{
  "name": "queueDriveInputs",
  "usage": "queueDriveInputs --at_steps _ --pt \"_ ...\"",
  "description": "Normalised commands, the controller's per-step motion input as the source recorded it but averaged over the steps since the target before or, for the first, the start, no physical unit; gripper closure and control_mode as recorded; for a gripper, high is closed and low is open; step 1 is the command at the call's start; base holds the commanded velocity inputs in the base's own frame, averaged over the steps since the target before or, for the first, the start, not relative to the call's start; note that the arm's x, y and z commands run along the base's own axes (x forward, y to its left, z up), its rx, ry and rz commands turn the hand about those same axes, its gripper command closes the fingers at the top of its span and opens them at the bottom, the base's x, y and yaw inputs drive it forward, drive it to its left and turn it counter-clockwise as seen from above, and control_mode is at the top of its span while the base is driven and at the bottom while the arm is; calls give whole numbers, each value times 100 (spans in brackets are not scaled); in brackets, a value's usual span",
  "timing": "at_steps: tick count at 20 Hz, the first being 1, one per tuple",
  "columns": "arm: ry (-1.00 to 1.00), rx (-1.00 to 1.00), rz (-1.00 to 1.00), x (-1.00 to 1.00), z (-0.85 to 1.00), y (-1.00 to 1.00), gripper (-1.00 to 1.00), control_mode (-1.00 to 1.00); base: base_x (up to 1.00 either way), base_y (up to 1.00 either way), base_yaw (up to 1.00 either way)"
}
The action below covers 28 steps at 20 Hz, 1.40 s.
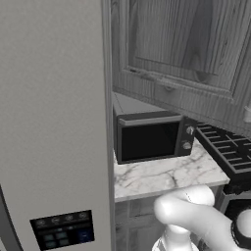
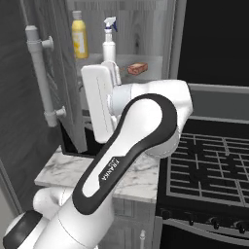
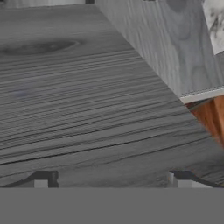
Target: Pick the spray and bar soap from the cabinet and place them on the counter.
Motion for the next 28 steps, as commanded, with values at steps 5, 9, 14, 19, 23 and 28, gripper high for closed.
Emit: queueDriveInputs --at_steps 5,9,14,19,23,28 --pt "1 2 -1 -10 -1 43 -100 -100 0 0 0" --pt "0 0 -2 -18 0 42 -100 -100 0 0 0" --pt "-1 -1 -5 -21 1 33 -100 -100 0 0 0" --pt "-6 -4 -11 -13 2 22 -100 -100 0 0 0" --pt "-4 -5 -12 -4 0 20 -100 -100 0 0 0" --pt "-3 -5 -12 0 0 22 -100 -100 0 0 0"
